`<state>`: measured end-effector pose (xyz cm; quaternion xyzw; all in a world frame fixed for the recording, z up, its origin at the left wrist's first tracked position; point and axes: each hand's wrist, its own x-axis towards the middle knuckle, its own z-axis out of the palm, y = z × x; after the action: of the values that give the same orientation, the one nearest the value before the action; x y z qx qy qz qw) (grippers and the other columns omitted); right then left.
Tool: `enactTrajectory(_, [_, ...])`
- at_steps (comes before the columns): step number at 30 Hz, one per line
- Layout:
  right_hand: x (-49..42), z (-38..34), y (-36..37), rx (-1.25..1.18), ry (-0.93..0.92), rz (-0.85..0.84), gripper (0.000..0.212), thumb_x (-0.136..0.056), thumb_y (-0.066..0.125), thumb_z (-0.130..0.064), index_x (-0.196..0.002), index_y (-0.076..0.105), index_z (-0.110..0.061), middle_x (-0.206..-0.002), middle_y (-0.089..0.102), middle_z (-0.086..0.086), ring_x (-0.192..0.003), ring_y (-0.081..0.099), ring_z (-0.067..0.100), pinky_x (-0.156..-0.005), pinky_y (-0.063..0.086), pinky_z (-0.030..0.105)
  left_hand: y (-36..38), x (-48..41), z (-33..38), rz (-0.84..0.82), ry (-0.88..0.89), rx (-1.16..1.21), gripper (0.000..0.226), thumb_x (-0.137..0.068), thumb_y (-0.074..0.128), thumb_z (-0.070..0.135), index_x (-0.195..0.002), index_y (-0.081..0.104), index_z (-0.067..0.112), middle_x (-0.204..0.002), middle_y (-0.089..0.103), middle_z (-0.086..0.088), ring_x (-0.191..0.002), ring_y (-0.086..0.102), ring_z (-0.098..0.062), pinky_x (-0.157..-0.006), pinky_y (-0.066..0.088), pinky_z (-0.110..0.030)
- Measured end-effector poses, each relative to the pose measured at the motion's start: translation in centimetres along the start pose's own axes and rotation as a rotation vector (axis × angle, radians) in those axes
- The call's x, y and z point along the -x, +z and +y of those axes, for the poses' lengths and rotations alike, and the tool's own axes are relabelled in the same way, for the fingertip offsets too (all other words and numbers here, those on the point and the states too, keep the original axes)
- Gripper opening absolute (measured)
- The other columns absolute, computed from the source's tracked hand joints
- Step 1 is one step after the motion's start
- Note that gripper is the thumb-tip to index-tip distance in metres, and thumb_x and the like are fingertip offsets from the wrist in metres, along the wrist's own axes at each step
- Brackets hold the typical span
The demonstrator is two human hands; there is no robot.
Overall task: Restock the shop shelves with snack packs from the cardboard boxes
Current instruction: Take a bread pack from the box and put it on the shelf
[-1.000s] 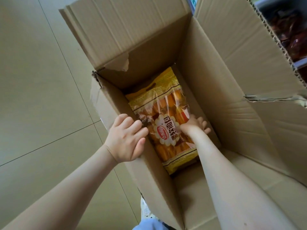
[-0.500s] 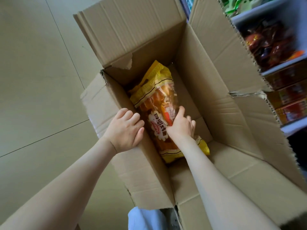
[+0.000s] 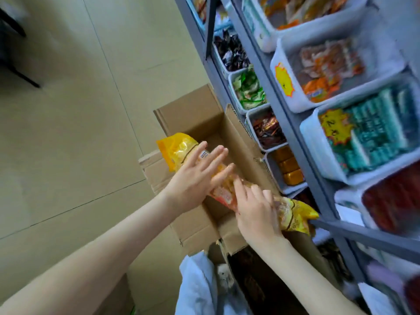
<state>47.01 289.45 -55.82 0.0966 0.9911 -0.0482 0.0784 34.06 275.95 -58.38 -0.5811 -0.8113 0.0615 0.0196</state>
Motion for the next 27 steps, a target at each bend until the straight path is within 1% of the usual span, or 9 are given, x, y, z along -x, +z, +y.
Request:
enactTrajectory(3, [3.5, -0.1, -6.1, 0.022, -0.061, 0.031, 0.072, -0.058, 0.083, -0.005, -0.125, 0.059, 0.0, -0.094, 0.068, 0.009, -0.077, 0.058, 0.028, -0.07, 0.029, 0.035, -7.0, -0.1, -0.1, -0.017, 0.093, 0.107, 0.058, -0.061, 0.075, 0.033, -0.115, 0.062, 0.013, -0.097, 0.066, -0.014, -0.085, 0.065, -0.032, -0.081, 0.052, -0.042])
enactTrajectory(5, [6.2, -0.2, -9.3, 0.032, -0.063, 0.029, 0.072, -0.058, 0.083, -0.006, -0.126, 0.058, -0.001, -0.095, 0.068, 0.009, -0.078, 0.058, 0.026, -0.07, 0.031, 0.035, -10.9, 0.4, 0.9, -0.028, 0.12, 0.159, 0.063, -0.051, 0.085, 0.04, -0.103, 0.063, 0.012, -0.081, 0.061, -0.009, -0.068, 0.06, -0.027, -0.064, 0.05, -0.034])
enactTrajectory(9, [12.8, 0.6, -13.4, 0.04, -0.007, 0.084, 0.08, -0.061, 0.084, -0.013, -0.134, 0.052, -0.004, -0.102, 0.066, 0.007, -0.082, 0.053, 0.023, -0.07, 0.04, 0.035, -17.8, 1.8, 4.9, 0.137, 0.177, 0.191, 0.041, -0.063, 0.078, 0.03, -0.096, 0.064, 0.01, -0.081, 0.06, -0.007, -0.068, 0.058, -0.025, -0.064, 0.047, -0.033])
enactTrajectory(13, [20.2, 2.3, -17.3, 0.019, 0.092, 0.109, 0.095, -0.057, 0.086, -0.024, -0.141, 0.044, -0.008, -0.108, 0.067, 0.005, -0.087, 0.052, 0.024, -0.07, 0.049, 0.039, -24.7, 3.0, 10.3, 0.306, 0.266, 0.119, 0.014, -0.085, 0.052, 0.017, -0.091, 0.062, 0.01, -0.08, 0.06, -0.006, -0.07, 0.056, -0.024, -0.069, 0.041, -0.033])
enactTrajectory(17, [28.7, 5.5, -21.0, 0.016, 0.209, 0.104, 0.093, -0.061, 0.082, -0.046, -0.139, 0.045, -0.012, -0.111, 0.066, 0.003, -0.097, 0.061, 0.028, -0.076, 0.05, 0.041, -31.6, 4.1, 17.4, 0.358, 0.338, 0.019, 0.054, -0.094, 0.01, 0.004, -0.09, 0.064, 0.009, -0.077, 0.059, -0.006, -0.07, 0.057, -0.026, -0.069, 0.037, -0.034])
enactTrajectory(19, [33.9, 7.5, -22.8, 0.014, 0.284, 0.097, 0.086, -0.063, 0.077, -0.057, -0.132, 0.052, -0.012, -0.117, 0.064, 0.003, -0.107, 0.06, 0.027, -0.085, 0.047, 0.043, -35.0, 4.9, 21.6, 0.399, 0.359, -0.022, 0.052, -0.09, 0.014, 0.002, -0.091, 0.065, 0.008, -0.079, 0.06, -0.007, -0.073, 0.057, -0.027, -0.069, 0.038, -0.035])
enactTrajectory(21, [39.4, 9.2, -25.3, 0.021, 0.32, 0.136, 0.083, -0.069, 0.071, -0.061, -0.133, 0.05, -0.014, -0.127, 0.06, 0.002, -0.118, 0.054, 0.024, -0.098, 0.038, 0.044, -38.4, 5.4, 26.0, 0.48, 0.383, -0.055, 0.033, -0.084, 0.029, 0.004, -0.094, 0.061, 0.007, -0.082, 0.06, -0.008, -0.075, 0.056, -0.028, -0.069, 0.04, -0.037])
enactTrajectory(24, [47.0, 11.0, -29.4, -0.04, 0.379, 0.18, 0.09, -0.08, 0.063, -0.06, -0.15, 0.021, -0.021, -0.15, 0.037, -0.001, -0.137, 0.036, 0.019, -0.113, 0.022, 0.04, -43.5, 5.7, 32.2, 0.595, 0.438, -0.057, 0.018, -0.082, 0.041, 0.008, -0.091, 0.057, 0.006, -0.081, 0.058, -0.01, -0.072, 0.054, -0.029, -0.068, 0.04, -0.037])
enactTrajectory(27, [53.6, 11.9, -33.7, -0.022, 0.447, 0.206, 0.099, -0.085, 0.06, -0.055, -0.152, -0.008, -0.033, -0.158, 0.021, -0.002, -0.141, 0.028, 0.02, -0.111, 0.027, 0.034, -47.9, 5.3, 37.7, 0.671, 0.514, -0.081, 0.013, -0.084, 0.052, 0.012, -0.092, 0.062, 0.007, -0.083, 0.06, -0.009, -0.073, 0.057, -0.029, -0.071, 0.039, -0.037])
